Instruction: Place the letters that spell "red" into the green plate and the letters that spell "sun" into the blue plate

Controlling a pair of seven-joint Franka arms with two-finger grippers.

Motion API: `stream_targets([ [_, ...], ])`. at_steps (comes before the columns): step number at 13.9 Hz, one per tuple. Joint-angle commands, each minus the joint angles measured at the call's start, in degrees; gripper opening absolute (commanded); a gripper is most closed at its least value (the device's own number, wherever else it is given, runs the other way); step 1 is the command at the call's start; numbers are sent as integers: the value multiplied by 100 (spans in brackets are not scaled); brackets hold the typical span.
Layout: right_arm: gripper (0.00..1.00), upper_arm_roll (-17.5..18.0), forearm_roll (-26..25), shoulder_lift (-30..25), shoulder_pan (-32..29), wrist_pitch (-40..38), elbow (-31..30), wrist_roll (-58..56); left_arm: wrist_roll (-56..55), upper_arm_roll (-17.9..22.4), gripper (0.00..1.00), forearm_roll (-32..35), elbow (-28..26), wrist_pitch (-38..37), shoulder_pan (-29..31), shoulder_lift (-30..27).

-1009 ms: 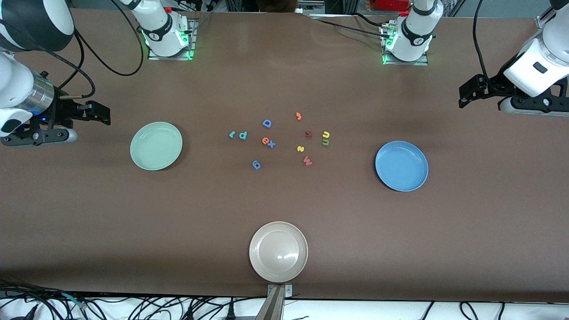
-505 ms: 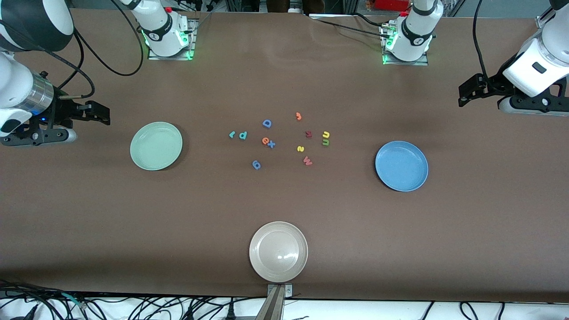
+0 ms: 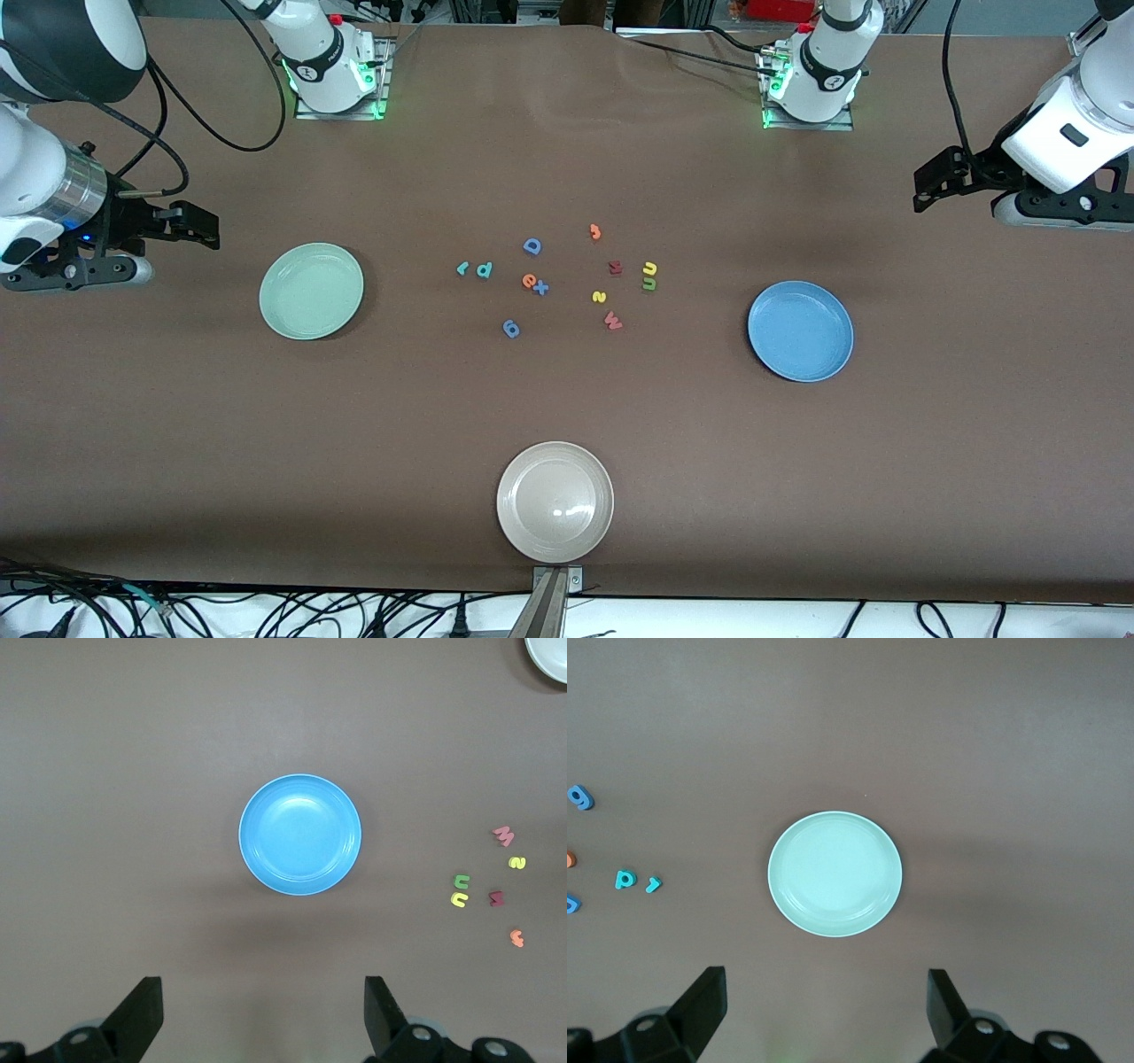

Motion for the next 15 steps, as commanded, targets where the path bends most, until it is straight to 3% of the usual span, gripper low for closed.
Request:
stream_targets([
  [1, 100, 50, 12, -82, -66, -51, -65, 44, 4, -10, 100, 128, 156, -142, -17, 42],
  [15, 100, -117, 213, -91, -66, -244, -65, 62, 4, -10, 100, 128, 156, -142, -17, 42],
])
